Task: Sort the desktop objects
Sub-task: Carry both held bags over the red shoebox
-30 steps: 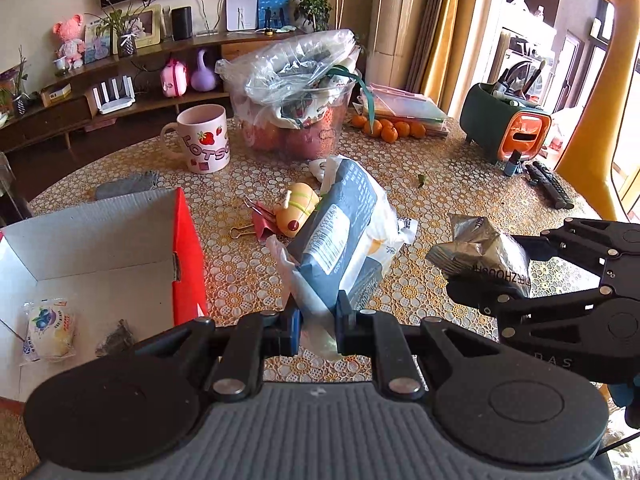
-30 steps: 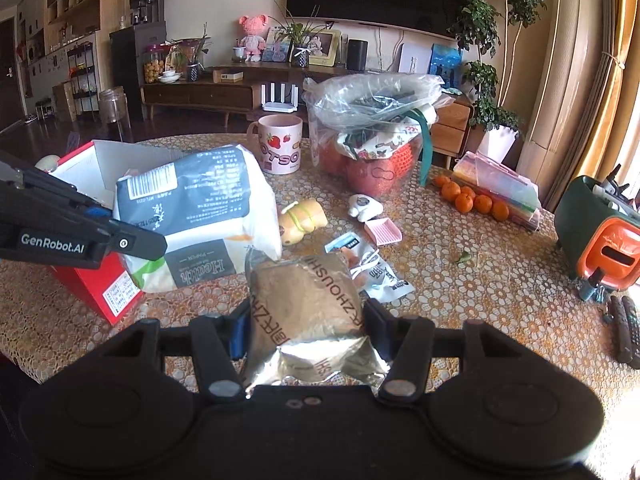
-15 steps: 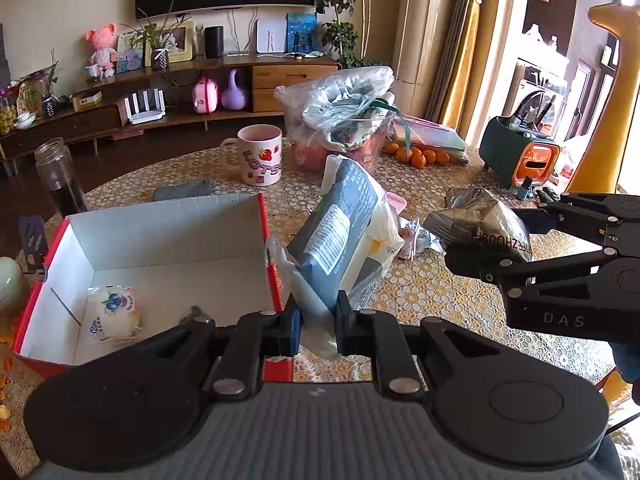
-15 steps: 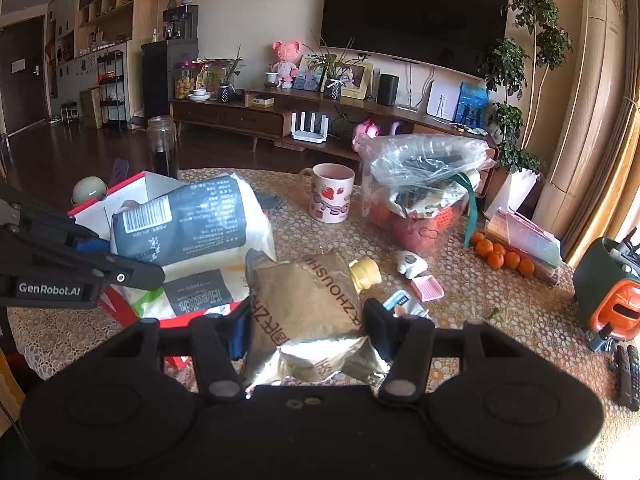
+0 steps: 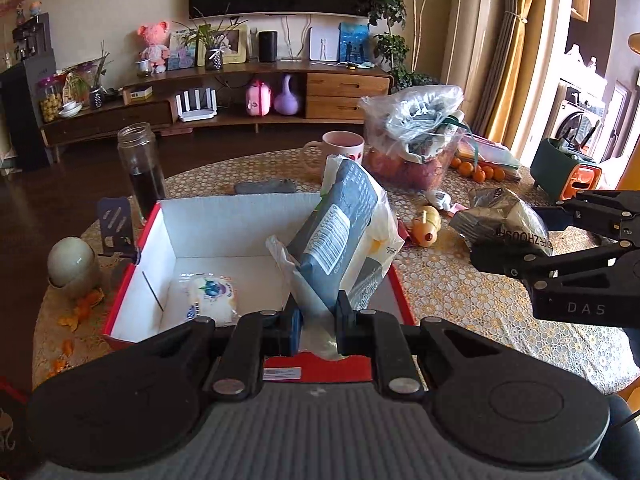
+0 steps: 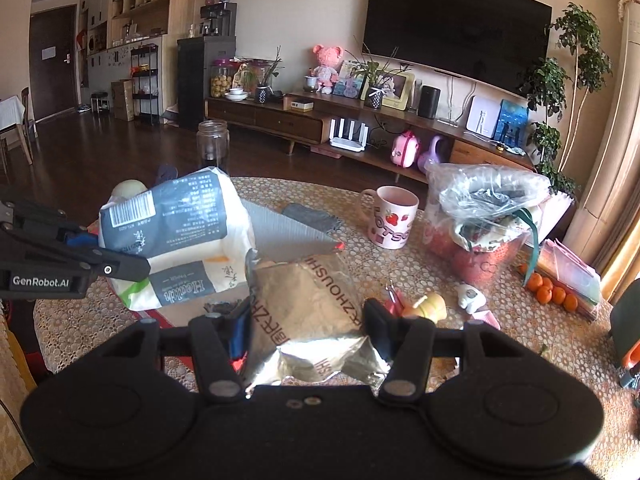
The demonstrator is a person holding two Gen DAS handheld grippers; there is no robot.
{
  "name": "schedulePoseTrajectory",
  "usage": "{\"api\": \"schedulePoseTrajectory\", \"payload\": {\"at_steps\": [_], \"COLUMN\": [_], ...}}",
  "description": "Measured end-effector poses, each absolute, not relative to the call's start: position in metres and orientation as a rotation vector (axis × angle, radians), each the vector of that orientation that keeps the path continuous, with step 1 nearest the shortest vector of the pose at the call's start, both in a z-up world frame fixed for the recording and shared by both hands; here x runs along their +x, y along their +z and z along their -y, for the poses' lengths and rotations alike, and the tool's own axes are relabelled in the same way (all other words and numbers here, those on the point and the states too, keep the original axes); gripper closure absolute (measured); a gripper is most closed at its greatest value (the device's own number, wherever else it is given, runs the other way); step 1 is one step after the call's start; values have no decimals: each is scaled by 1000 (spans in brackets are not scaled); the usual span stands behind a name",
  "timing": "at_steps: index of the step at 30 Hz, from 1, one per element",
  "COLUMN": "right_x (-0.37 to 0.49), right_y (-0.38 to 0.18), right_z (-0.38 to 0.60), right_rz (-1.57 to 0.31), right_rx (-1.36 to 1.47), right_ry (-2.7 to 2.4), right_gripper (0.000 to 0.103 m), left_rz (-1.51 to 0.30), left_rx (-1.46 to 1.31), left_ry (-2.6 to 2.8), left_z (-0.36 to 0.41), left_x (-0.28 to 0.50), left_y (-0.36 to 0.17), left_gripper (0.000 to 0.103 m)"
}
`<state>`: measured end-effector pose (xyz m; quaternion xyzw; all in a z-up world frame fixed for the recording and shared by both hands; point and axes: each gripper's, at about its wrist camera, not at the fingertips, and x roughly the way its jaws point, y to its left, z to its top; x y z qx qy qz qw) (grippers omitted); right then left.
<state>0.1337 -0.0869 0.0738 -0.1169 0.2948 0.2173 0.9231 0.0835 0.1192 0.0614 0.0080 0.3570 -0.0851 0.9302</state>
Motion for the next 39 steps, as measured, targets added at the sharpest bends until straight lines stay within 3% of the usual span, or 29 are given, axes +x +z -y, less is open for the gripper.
{"api": "schedulePoseTrajectory", "payload": {"at_steps": [18,39], "right_x": [175,228], "right_y": [58,7], "right_z": [20,-38], "right_rz": [-672,-793], "right_rx": [-260,-289], "right_ry": [534,542], "right_gripper": [46,46], "left_rz": [-797,-890], "left_rx": [76,140], "left_ry": [-15,48], "left_z": [-193,-202], "left_x": [125,204], "left_y": [38,-1], "left_gripper": [88,88]}}
